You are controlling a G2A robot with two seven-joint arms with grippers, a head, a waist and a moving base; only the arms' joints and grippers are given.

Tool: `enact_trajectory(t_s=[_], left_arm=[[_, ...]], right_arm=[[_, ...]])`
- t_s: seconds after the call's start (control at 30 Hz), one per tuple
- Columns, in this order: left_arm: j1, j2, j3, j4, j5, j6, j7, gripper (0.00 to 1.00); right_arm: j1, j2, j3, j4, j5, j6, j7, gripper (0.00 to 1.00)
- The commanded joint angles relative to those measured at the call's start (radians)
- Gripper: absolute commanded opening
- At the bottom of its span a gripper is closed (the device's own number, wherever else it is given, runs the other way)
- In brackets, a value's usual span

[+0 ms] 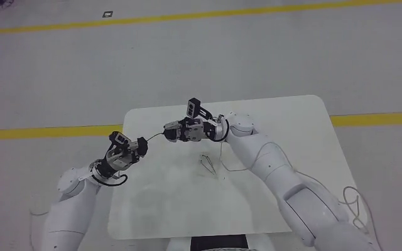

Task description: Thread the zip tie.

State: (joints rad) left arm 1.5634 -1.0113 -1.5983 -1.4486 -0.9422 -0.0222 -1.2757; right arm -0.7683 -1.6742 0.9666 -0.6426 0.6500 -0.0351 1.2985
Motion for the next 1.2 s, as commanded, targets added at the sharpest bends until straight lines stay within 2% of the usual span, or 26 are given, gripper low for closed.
enact_trajectory(t_s=[0.0,0.2,0.27,0.37,0.63,1.17], left_arm=[[0.000,0.000,0.000,0.000,0.000,0.000,0.000,0.00],[0.000,0.000,0.000,0.000,0.000,0.000,0.000,0.00],[0.000,0.000,0.000,0.000,0.000,0.000,0.000,0.00],[0.000,0.000,0.000,0.000,0.000,0.000,0.000,0.00],[0.000,0.000,0.000,0.000,0.000,0.000,0.000,0.00],[0.000,0.000,0.000,0.000,0.000,0.000,0.000,0.00]], right_arm=[[-0.001,0.001,0.000,-0.001,-0.002,0.000,0.000,0.03],[-0.003,0.006,-0.004,-0.009,-0.013,0.006,0.009,0.08],[-0.003,0.007,-0.005,-0.013,-0.015,0.007,0.010,0.18],[-0.005,0.007,-0.008,-0.018,-0.015,0.008,0.012,0.26],[-0.009,0.008,-0.017,-0.032,-0.016,0.010,0.016,0.21],[-0.005,0.002,-0.038,-0.041,-0.002,0.012,0.007,0.20]])
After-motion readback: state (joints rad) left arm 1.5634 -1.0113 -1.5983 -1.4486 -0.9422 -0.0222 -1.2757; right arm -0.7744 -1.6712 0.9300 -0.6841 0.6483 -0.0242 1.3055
